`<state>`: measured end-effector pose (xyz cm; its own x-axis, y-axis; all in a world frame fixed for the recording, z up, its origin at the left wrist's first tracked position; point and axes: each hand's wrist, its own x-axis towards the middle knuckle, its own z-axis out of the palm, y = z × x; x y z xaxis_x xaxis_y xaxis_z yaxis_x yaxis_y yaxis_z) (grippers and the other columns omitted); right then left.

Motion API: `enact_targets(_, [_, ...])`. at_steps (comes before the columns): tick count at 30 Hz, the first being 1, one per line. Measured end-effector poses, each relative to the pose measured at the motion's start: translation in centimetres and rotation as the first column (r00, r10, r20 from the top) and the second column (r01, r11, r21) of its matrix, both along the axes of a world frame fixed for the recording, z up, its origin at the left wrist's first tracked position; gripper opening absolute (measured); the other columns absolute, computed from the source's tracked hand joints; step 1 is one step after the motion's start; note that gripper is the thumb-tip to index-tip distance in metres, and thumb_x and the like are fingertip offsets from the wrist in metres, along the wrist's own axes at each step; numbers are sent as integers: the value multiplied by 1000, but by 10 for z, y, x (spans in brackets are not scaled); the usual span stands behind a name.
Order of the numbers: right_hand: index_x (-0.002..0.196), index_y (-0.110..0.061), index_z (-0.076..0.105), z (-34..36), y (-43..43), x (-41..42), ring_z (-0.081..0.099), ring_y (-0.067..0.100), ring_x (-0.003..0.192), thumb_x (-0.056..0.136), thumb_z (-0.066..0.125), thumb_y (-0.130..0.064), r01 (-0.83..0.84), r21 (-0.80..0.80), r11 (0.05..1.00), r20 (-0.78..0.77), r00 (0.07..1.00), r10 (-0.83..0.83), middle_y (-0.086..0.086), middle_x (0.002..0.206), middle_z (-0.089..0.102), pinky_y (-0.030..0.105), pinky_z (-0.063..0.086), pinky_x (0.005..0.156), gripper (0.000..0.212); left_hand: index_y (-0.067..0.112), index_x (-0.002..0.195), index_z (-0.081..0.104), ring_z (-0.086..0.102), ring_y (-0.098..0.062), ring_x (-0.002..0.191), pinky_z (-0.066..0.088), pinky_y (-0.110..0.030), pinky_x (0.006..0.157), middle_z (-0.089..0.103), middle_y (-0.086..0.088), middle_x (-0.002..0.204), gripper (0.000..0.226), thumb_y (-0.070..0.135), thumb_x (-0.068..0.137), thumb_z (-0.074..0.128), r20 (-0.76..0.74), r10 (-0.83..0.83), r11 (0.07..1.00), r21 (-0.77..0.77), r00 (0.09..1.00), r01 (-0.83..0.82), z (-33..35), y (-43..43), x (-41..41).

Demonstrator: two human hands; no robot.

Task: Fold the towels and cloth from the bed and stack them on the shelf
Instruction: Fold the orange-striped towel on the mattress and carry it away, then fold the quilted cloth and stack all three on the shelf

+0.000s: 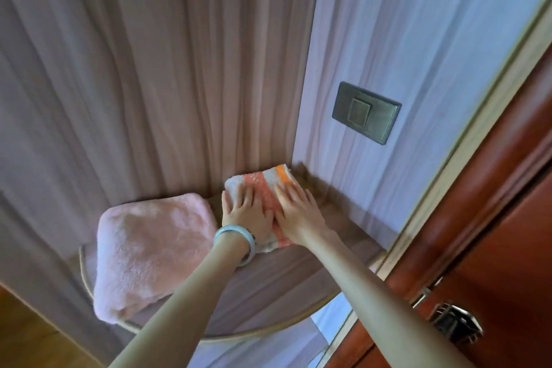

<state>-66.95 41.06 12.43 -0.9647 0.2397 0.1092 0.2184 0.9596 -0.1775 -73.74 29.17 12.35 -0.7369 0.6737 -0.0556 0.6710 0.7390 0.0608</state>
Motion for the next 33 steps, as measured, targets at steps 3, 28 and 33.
enact_targets(3, [151,-15,10,-8,4,-1,1,23,148,85,-2,-46,5,15,1000,109,994,-6,6,160,11,46,9,117,74,15,153,6,-9,-25,148,-3,-61,114,2,-2,162,62,42,99,17,58,80,996,26,995,-82,-7,3,0])
enact_targets(28, [147,-38,14,99,-438,14,29,6,136,84,69,-33,-694,-694,190,-357,561,747,-12,155,19,30,31,109,84,28,149,16,32,-20,139,31,-51,113,29,-4,154,90,49,72,58,193,774,185,842,603,-507,60,-489,157])
enact_targets(33, [146,-42,10,78,-559,34,36,1,129,82,72,-27,-676,-736,27,-436,505,745,-19,147,21,24,39,103,91,46,134,17,37,-16,133,33,-41,111,30,-4,152,81,33,71,66,235,818,35,891,525,-454,53,-616,217])
